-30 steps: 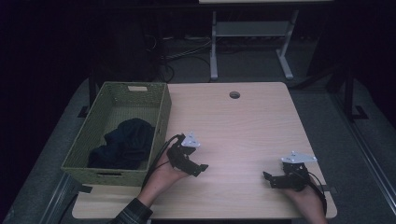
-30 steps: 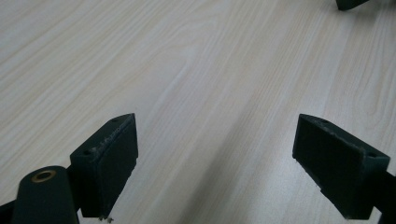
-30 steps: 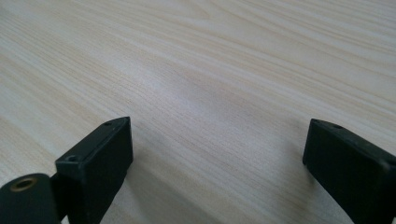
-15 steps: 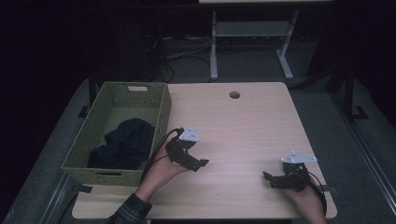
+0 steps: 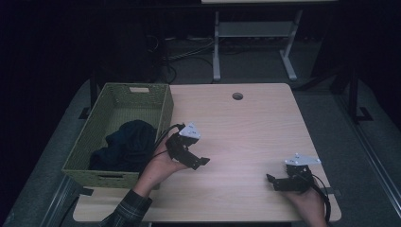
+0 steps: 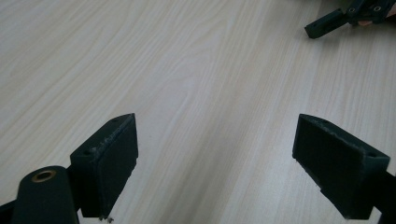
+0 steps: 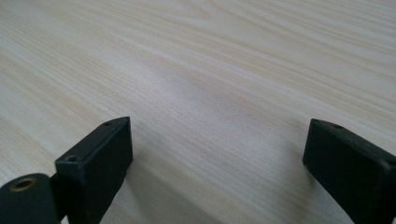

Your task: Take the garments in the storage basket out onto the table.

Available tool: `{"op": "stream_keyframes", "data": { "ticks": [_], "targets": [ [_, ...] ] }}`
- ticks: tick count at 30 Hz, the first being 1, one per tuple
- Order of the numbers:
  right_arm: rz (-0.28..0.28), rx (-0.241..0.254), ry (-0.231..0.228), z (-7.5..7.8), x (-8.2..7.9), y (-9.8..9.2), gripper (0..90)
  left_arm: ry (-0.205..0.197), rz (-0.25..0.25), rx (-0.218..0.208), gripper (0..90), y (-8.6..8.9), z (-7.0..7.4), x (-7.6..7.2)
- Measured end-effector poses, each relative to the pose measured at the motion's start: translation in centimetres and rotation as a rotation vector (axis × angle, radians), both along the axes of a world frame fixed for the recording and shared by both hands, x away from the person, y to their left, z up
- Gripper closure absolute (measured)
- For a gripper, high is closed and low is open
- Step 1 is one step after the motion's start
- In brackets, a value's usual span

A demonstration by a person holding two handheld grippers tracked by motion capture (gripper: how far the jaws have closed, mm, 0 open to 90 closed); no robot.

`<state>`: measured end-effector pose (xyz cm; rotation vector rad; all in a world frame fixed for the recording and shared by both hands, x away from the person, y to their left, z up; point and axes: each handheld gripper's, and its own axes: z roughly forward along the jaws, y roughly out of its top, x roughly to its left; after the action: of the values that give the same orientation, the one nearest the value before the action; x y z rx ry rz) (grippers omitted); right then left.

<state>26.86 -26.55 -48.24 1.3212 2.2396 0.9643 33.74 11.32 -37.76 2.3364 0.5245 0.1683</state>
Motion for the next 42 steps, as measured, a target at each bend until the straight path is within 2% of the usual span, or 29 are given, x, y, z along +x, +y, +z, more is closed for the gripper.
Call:
{"op": "stream_keyframes", "data": {
  "ticks": [5, 18, 24, 37, 42],
  "targets": [
    [0.0, 0.0, 0.0, 0.0, 0.0, 0.0, 7.9, -0.007, 0.002, -0.022, 14.0, 0.6, 0.8, 0.0],
    [0.001, 0.0, -0.002, 0.0, 0.0, 0.0, 8.0, 0.015, 0.032, -0.018, 13.9, 2.6, 2.2, 0.3],
    [0.001, 0.0, -0.001, 0.0, 0.0, 0.0, 8.0, 0.012, 0.035, -0.011, 13.9, 3.4, 2.9, 0.3],
    [0.002, 0.0, -0.001, 0.0, 0.0, 0.0, 8.0, 0.003, 0.071, -0.027, 13.9, 5.7, 4.2, 0.2],
    [0.004, 0.0, -0.001, 0.0, 0.1, 0.0, 8.0, 0.001, 0.077, -0.01, 13.9, 6.4, 4.5, 0.3]
  ]
}}
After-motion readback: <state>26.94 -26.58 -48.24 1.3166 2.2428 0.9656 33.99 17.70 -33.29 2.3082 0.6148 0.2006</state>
